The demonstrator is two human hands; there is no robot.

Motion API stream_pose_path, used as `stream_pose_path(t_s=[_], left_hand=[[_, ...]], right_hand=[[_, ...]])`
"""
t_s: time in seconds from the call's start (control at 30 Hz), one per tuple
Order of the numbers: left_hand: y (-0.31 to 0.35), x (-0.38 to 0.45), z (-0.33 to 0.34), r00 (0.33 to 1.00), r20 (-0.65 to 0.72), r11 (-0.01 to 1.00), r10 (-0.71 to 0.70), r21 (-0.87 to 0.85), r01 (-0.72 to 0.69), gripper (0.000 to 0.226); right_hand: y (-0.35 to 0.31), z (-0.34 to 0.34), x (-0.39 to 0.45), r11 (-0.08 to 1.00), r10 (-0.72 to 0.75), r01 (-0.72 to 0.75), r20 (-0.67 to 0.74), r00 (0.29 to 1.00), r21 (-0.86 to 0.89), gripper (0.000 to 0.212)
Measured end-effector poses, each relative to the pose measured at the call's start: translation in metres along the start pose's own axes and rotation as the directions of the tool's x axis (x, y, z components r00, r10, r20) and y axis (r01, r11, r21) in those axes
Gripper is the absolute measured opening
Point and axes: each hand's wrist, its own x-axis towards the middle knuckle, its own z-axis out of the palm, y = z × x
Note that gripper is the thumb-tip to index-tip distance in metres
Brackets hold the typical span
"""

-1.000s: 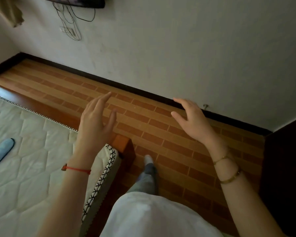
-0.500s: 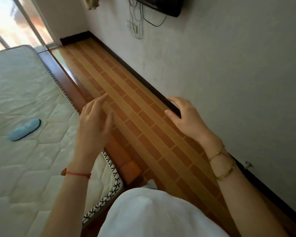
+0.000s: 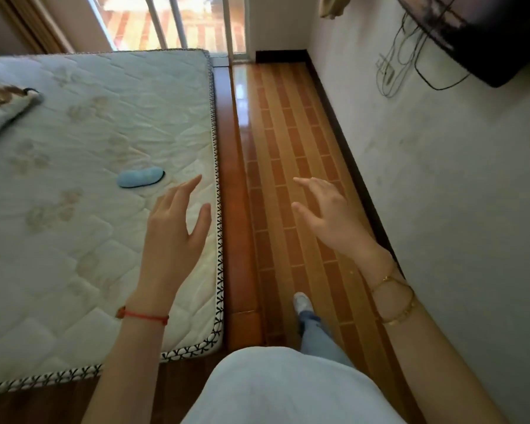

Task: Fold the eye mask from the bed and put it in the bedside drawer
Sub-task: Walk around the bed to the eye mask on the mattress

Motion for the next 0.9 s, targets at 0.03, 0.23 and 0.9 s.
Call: stream_pose_path(t_s=[0.03, 0.23, 0.9], left_hand=[[0.001, 0.001, 0.003, 0.999, -0.016, 0.999, -0.037, 0.016, 0.037, 0.043], [0.016, 0.014, 0.019, 0.967, -0.151, 0.973, -0.205, 0.072, 0.217, 0.043], [0.049, 0.066, 0.071, 0.766, -0.421, 0.814, -0.485, 0.102, 0.571, 0.043]], right_hand=[[0.003, 0.001, 0.011, 1.000, -0.023, 0.023, 0.021, 1.000, 0.004, 0.049], [0.013, -0.009, 0.080, 0.977, -0.213, 0.209, 0.159, 0.964, 0.039, 0.048], [0.020, -0.010, 0.246, 0.810, -0.586, 0.544, 0.316, 0.746, 0.216, 0.043]])
